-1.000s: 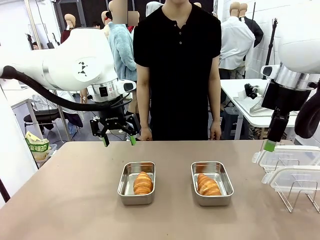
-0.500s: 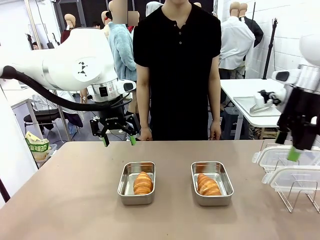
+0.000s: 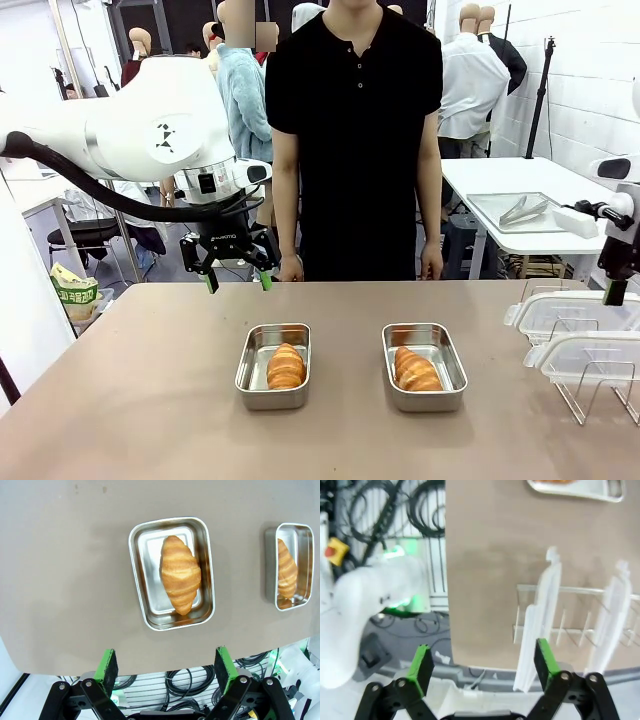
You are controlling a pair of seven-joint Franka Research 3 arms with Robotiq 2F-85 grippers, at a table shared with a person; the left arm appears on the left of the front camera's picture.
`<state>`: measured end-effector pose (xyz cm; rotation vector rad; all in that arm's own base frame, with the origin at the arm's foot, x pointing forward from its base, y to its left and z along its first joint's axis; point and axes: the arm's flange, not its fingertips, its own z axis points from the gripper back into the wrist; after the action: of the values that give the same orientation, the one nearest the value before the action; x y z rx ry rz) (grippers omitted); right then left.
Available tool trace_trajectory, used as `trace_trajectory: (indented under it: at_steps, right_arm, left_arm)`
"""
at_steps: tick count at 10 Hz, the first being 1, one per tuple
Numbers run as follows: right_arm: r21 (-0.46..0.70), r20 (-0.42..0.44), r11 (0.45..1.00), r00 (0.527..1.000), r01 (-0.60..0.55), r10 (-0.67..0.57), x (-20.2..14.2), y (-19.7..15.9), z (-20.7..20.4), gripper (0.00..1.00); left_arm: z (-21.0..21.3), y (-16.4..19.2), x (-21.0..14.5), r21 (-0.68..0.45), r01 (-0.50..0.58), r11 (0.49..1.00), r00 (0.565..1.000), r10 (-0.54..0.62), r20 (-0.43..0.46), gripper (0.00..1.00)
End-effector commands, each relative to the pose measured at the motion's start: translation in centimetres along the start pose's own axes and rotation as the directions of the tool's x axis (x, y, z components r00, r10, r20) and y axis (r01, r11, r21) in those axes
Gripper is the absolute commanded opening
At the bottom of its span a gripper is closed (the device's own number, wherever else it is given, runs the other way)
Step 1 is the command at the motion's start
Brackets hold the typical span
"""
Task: Place the bread in airtight containers.
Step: Pick up one Airtight Container lid and hand it to the human.
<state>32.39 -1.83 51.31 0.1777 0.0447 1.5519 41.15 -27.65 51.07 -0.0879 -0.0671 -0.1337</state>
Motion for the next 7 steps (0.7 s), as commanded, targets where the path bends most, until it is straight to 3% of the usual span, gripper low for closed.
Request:
trace_trajectory:
  at_steps: [1, 7]
  right_arm:
    - [-0.074, -0.021, 0.997, 1.000, -0.001, -0.001, 0.0, -0.2, -1.1, 1.00]
    - [-0.133, 0.033, 0.990, 0.998, -0.040, 0.045, -0.8, -1.7, -3.2, 1.00]
  left_arm:
    - [0.2, 0.1, -0.1, 0.004, -0.002, 1.000, 1.000, 0.002, 0.005, 1.00]
    - [0.2, 0.1, -0.1, 0.004, -0.002, 1.000, 1.000, 0.002, 0.005, 1.00]
